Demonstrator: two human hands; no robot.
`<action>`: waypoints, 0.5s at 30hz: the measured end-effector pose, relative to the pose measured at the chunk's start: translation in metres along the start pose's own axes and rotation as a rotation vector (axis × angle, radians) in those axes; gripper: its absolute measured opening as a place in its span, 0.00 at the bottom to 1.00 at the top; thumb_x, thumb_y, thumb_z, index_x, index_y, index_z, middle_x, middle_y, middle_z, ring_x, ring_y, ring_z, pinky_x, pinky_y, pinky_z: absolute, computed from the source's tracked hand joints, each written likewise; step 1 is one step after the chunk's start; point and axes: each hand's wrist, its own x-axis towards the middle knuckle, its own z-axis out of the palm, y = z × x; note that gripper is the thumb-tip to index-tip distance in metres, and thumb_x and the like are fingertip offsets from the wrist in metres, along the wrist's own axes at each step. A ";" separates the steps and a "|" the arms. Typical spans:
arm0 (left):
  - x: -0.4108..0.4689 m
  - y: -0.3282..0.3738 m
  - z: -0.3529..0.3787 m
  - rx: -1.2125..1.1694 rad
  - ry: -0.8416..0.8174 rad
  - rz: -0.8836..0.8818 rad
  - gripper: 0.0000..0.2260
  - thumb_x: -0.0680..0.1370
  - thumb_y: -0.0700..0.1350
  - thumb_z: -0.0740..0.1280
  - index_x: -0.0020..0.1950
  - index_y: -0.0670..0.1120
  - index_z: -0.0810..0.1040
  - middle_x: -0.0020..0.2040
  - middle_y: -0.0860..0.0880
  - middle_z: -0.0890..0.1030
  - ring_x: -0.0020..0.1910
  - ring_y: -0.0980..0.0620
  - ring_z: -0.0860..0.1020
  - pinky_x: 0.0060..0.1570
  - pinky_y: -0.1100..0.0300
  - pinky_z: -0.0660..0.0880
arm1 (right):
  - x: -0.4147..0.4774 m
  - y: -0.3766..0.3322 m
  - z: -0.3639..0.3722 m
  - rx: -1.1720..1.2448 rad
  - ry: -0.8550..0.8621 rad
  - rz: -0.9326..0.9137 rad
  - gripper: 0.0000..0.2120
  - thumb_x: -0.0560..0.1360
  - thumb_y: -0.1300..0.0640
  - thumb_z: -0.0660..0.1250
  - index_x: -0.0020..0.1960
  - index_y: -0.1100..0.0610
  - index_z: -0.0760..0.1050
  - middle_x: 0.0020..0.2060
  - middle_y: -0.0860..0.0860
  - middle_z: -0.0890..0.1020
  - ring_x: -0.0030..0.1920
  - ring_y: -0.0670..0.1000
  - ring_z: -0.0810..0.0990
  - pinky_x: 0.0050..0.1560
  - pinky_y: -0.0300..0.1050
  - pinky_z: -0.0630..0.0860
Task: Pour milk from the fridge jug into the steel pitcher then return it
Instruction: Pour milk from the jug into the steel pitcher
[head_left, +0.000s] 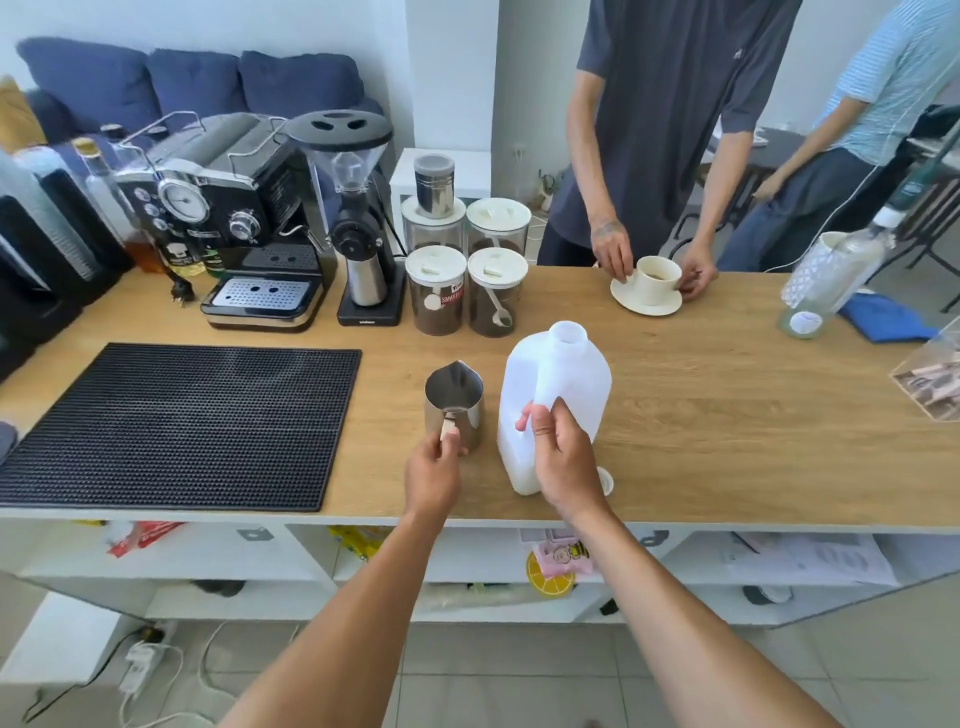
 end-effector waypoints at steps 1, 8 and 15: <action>-0.003 -0.001 -0.002 -0.002 0.003 0.024 0.17 0.84 0.51 0.59 0.41 0.42 0.77 0.37 0.50 0.76 0.36 0.53 0.72 0.35 0.60 0.67 | 0.001 0.001 -0.002 0.019 -0.005 -0.002 0.16 0.84 0.53 0.53 0.46 0.60 0.73 0.41 0.45 0.80 0.43 0.38 0.77 0.45 0.28 0.69; -0.012 -0.017 -0.030 -0.030 -0.023 0.125 0.15 0.84 0.49 0.58 0.39 0.49 0.74 0.35 0.52 0.73 0.35 0.56 0.70 0.30 0.69 0.65 | 0.007 -0.019 -0.011 0.070 -0.095 -0.063 0.17 0.84 0.53 0.51 0.42 0.57 0.71 0.32 0.51 0.76 0.35 0.48 0.76 0.44 0.40 0.74; -0.011 -0.037 -0.051 -0.038 -0.051 0.150 0.21 0.83 0.53 0.58 0.46 0.35 0.73 0.36 0.48 0.71 0.37 0.53 0.70 0.37 0.56 0.65 | -0.006 -0.034 -0.012 0.041 -0.190 -0.049 0.17 0.84 0.52 0.53 0.41 0.57 0.71 0.27 0.51 0.72 0.27 0.49 0.70 0.31 0.46 0.71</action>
